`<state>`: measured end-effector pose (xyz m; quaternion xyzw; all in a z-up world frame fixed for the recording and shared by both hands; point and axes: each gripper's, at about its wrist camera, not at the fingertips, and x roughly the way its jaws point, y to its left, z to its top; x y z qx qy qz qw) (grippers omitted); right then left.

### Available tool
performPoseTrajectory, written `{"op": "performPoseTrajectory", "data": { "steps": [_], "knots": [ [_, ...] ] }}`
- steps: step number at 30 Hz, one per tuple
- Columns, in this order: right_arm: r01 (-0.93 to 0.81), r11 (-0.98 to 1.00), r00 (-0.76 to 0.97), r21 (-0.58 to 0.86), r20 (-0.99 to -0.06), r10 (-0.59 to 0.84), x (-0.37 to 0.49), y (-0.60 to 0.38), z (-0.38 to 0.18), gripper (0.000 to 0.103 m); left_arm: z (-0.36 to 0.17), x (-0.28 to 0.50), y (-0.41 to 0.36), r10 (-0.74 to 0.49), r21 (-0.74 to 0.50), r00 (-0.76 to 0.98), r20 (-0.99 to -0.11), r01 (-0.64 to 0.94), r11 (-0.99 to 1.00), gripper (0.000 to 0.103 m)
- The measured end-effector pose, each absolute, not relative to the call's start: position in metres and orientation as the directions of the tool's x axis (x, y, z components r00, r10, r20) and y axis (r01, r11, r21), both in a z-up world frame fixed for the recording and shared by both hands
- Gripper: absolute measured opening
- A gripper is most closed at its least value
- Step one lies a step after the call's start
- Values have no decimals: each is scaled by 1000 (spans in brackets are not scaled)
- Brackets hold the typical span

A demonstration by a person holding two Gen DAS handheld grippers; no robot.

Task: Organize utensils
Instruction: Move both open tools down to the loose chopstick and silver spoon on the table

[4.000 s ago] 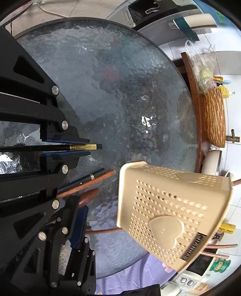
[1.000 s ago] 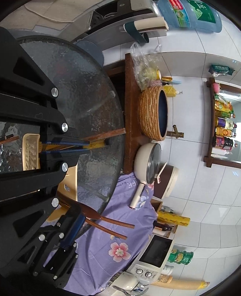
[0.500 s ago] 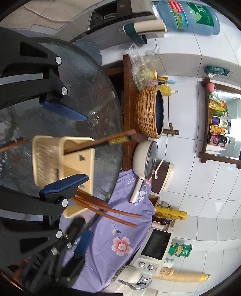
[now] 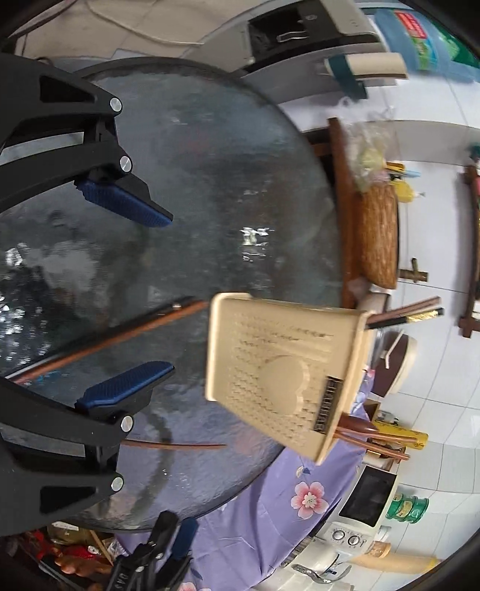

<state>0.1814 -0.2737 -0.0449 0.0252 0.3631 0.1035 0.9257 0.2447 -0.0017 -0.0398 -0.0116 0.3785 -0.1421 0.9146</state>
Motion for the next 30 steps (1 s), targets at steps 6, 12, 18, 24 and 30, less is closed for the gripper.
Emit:
{"op": "performPoseTrajectory", "data": {
  "steps": [6, 12, 18, 24, 30],
  "knots": [
    [-121, 980, 711, 159, -675, 197, 140, -286, -66, 57, -43, 230, -9, -266, -109, 674, -689, 267, 958, 73],
    [-213, 951, 672, 223, -674, 308, 113, -267, -66, 57, -46, 223, -15, -275, -112, 667, -693, 277, 954, 73],
    [-262, 902, 555, 342, -711, 431, 119, -252, -86, 55, -52, 220, -19, -270, -109, 655, -706, 276, 955, 73],
    [-202, 913, 525, 355, -747, 407, 135, -263, -102, 55, -53, 222, -19, -266, -111, 651, -711, 269, 957, 73],
    [-134, 939, 547, 317, -766, 337, 162, -285, -102, 55, -55, 222, -22, -270, -107, 645, -715, 280, 954, 73]
  ]
}}
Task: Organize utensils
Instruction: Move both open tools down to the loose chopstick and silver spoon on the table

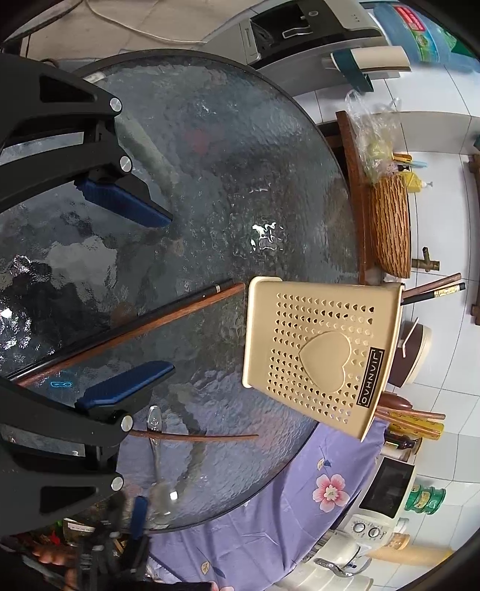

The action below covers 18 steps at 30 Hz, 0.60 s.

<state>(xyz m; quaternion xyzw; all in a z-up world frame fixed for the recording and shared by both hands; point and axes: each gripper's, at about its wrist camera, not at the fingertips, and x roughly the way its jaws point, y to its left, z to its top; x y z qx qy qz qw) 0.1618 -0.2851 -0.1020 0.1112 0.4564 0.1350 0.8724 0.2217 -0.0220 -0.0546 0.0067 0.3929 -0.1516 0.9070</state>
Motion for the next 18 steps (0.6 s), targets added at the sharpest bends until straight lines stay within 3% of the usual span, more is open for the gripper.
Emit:
{"op": "performPoseTrajectory", "data": {
  "steps": [6, 7, 8, 10, 18],
  "knots": [
    [-26, 957, 573, 289, -780, 251, 205, -312, -101, 55, -56, 224, -24, -268, -107, 643, -717, 279, 954, 73],
    [-9, 958, 570, 287, -786, 241, 213, -313, -101, 51, -57, 225, -24, -268, -107, 643, -718, 279, 954, 73],
    [-5, 960, 565, 280, -792, 234, 217, -313, -101, 39, -57, 225, -24, -268, -106, 641, -719, 279, 954, 73],
    [6, 959, 548, 282, -804, 233, 224, -310, -101, 32, -58, 226, -24, -269, -109, 638, -721, 279, 954, 73],
    [126, 901, 535, 415, -793, 290, 211, -331, -105, 31, -60, 227, -22, -270, -111, 634, -724, 279, 954, 73]
  ]
}}
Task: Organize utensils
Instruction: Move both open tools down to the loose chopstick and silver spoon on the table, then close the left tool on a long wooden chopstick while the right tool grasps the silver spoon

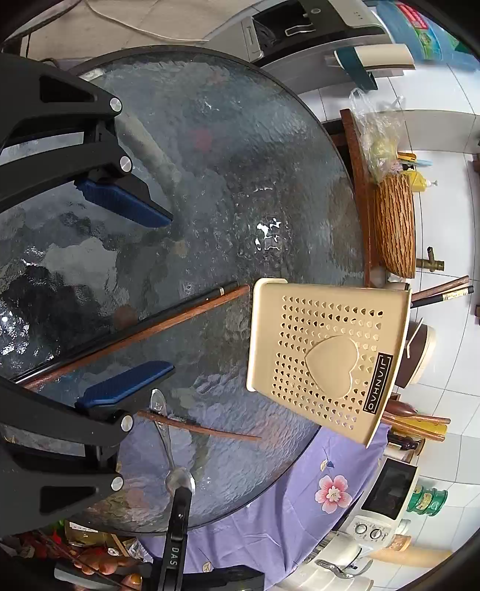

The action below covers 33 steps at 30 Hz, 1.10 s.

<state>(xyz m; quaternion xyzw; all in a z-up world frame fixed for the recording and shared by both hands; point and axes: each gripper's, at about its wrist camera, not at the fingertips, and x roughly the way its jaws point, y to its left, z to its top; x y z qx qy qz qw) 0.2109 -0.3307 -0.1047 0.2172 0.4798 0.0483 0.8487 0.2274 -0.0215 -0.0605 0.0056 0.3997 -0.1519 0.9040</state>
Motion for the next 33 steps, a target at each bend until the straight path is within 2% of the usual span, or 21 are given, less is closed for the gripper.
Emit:
{"op": "performPoseTrajectory", "data": {
  "steps": [6, 8, 11, 16, 18, 26, 28, 33],
  "knots": [
    [92, 901, 560, 424, -770, 305, 183, -320, -93, 30, -61, 228, -20, -275, -117, 636, -721, 279, 953, 73],
    [40, 915, 572, 402, -760, 308, 177, -307, -84, 30, -62, 228, -19, -277, -123, 632, -724, 278, 953, 73],
    [-95, 904, 523, 417, -751, 402, 182, -280, -85, 29, -64, 228, -21, -280, -124, 626, -728, 281, 952, 73],
    [-182, 913, 463, 366, -787, 408, 207, -254, -103, 28, -68, 228, -21, -286, -137, 615, -735, 279, 951, 73],
    [-178, 918, 470, 355, -789, 397, 216, -257, -107, 24, -68, 229, -20, -287, -138, 614, -735, 278, 951, 72],
    [-75, 957, 523, 279, -806, 276, 241, -308, -107, 24, -65, 228, -14, -282, -133, 622, -730, 275, 952, 72],
    [-17, 971, 547, 237, -811, 207, 251, -324, -107, 24, -66, 229, -15, -286, -137, 619, -732, 278, 951, 72],
    [71, 968, 555, 240, -816, 162, 262, -335, -106, 28, -65, 229, -19, -293, -135, 618, -730, 289, 948, 72]
  ]
}}
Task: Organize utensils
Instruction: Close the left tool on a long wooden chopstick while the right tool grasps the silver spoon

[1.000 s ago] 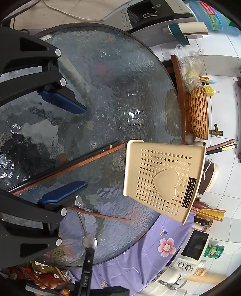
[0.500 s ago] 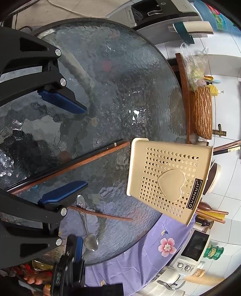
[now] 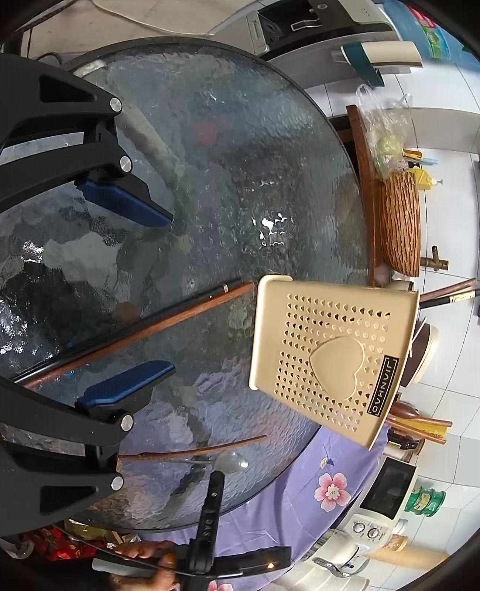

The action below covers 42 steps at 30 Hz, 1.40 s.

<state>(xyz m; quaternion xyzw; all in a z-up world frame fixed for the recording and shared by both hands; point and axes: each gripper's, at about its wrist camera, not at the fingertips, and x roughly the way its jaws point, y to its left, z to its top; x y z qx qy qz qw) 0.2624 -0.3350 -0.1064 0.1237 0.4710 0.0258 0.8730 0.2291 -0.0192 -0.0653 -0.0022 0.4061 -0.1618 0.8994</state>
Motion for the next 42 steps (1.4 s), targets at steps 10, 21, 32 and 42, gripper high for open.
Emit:
{"op": "performPoseTrajectory", "data": {
  "steps": [10, 21, 32, 42],
  "knots": [
    [198, 930, 620, 309, -775, 125, 258, -332, -99, 42, -60, 234, -18, -294, -146, 629, -720, 277, 950, 72],
    [135, 934, 632, 331, -755, 177, 271, -329, -104, 19, -77, 260, -19, -277, -151, 570, -774, 259, 954, 46],
    [69, 944, 640, 324, -740, 207, 265, -330, -97, 5, -88, 274, -31, -267, -133, 541, -797, 273, 953, 35],
    [14, 944, 679, 329, -696, 233, 251, -324, -72, 2, -87, 290, -35, -263, -124, 528, -807, 285, 951, 15]
  ]
}}
